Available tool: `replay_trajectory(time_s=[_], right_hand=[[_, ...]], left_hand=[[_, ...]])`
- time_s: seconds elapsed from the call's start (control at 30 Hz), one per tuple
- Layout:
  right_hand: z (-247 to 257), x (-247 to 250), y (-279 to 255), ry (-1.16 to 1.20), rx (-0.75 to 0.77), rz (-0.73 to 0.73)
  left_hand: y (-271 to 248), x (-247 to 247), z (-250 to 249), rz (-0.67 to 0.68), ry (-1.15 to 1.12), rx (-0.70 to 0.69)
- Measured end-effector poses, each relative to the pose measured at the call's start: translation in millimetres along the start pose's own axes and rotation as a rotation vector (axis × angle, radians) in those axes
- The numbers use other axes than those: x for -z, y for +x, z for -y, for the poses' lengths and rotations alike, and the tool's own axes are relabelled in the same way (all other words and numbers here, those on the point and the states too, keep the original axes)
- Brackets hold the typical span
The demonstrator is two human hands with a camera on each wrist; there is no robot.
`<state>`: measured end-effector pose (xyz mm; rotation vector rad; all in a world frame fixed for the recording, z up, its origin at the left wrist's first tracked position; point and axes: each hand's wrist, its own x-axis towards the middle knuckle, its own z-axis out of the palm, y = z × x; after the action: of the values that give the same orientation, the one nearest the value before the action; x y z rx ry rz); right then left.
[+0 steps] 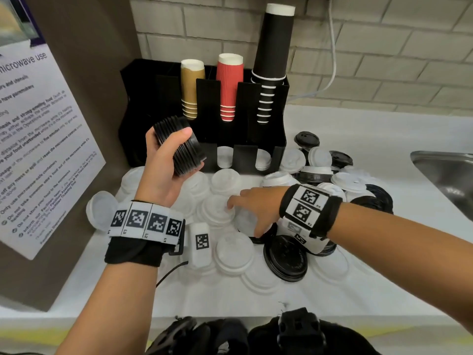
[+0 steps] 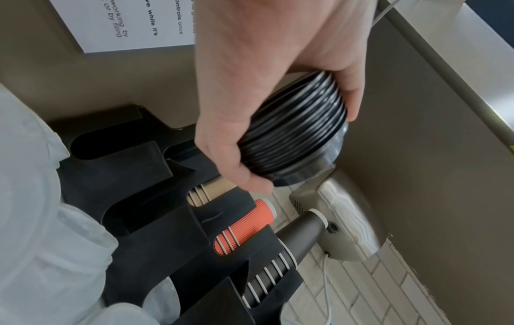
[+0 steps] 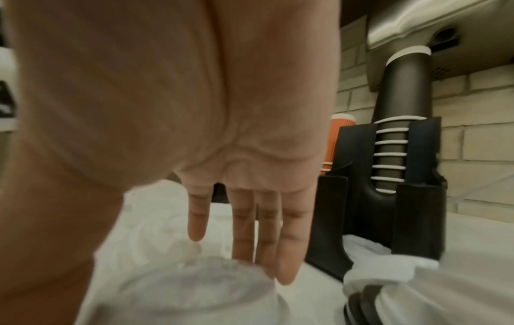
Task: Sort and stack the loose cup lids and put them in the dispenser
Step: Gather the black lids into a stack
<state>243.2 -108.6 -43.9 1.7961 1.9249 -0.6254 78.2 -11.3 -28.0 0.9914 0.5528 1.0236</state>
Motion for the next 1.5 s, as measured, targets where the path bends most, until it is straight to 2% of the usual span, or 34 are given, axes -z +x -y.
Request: replay_trajectory(time_s=[0.1,0.23,0.3,0.37,0.47,0.53,0.93,1.0,1.1,1.23,1.33,1.5], right_hand=[[-5,14,-1,0.034,-0.027,-0.081],[-7,42,-7,0.14,0.0,-0.359],[-4,48,-11,0.128,0.005,-0.418],[-3,45,-15,0.043,0.005,-0.356],[-2,28,-19,-0.103,-0.009,-0.112],[-2,15,-17,-0.147,-0.029,-0.021],[-10,-9,1,-0.064,-0.013,-0.053],[-18,-2,-1,0.031,-0.023,-0.115],[-36,18,-13,0.298,0.007,-0.267],[-49,26,-28,0.865,0.11,-0.578],[-37,20,-29,1.255,0.213,-0.741],[-14,11,-14,1.426,0.287,-0.898]], left_hand=[[-1,1,-3,-0.008,-0.01,-0.005],[-3,-1,-5,-0.013,-0.012,-0.006],[-4,-4,-3,0.001,0.005,-0.003],[-5,-7,-1,0.013,0.02,0.014],[-6,-9,3,0.022,0.025,0.048],[-6,-11,5,0.026,0.03,0.06],[-5,-15,9,0.08,0.06,0.12],[-3,-13,9,0.119,0.059,0.14],[1,-12,9,0.155,0.053,0.152],[3,-15,14,0.13,0.009,0.168],[3,-22,20,0.132,-0.008,0.137],[5,-32,28,0.116,-0.021,0.097]])
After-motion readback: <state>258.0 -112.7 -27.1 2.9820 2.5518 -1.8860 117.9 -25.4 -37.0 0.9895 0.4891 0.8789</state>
